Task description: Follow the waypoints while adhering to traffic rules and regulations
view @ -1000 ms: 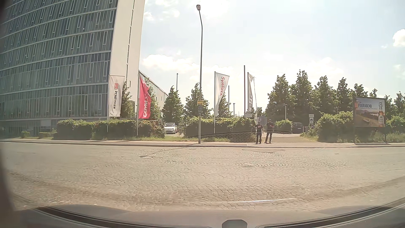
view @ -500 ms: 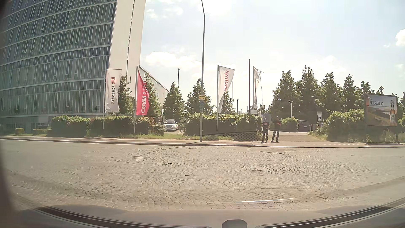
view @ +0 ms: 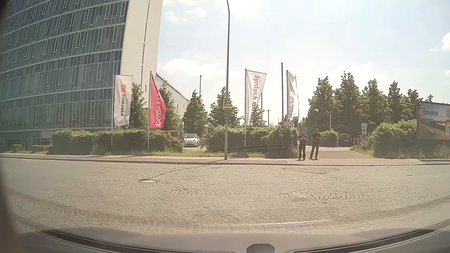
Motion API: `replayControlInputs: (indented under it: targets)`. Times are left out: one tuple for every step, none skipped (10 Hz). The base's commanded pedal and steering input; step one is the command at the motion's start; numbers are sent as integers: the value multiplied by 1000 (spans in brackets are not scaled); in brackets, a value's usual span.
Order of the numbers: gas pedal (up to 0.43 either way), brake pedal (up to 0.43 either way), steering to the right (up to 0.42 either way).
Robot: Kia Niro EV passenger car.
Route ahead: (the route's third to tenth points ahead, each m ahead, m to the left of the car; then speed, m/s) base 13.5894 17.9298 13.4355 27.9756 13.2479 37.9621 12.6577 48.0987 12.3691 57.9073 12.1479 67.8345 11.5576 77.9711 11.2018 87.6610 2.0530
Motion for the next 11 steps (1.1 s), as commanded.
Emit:
replayControlInputs:
  targets:
    - [0,256,-69]
    - [0,256,-76]
    - [0,256,-83]
    - [0,256,-88]
    - [0,250,-95]
    - [0,226,-106]
    - [0,146,-122]
    - [0,24,-144]
    - [0,24,-168]
    - [0,24,-193]
    - [0,24,-219]
